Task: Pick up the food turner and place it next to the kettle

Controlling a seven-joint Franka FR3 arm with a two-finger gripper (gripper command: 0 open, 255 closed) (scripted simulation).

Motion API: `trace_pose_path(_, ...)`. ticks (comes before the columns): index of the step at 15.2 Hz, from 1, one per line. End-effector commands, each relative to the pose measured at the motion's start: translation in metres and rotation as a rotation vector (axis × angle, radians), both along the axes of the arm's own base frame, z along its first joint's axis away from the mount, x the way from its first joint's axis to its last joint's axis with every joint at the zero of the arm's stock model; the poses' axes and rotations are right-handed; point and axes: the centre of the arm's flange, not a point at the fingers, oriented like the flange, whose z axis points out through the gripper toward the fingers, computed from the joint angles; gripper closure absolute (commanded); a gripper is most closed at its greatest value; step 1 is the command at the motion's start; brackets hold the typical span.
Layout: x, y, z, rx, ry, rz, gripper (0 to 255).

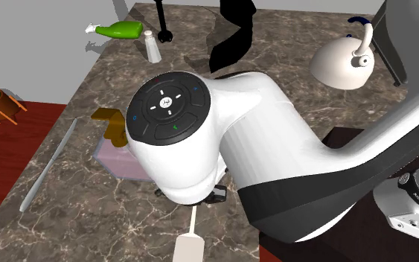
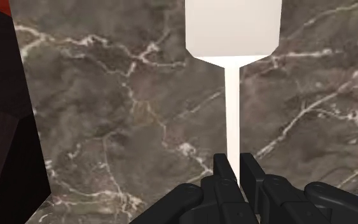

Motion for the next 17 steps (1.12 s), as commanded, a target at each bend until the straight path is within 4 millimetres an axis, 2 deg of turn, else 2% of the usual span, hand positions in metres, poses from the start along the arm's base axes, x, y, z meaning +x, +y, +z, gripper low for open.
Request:
trace_pose_path(1, -0.001, 0.0, 0.01, 0.0, 0.0, 0.0, 255)
trace_pose_path(17, -0.001, 0.0, 0.094, 0.0, 0.0, 0.0, 255)
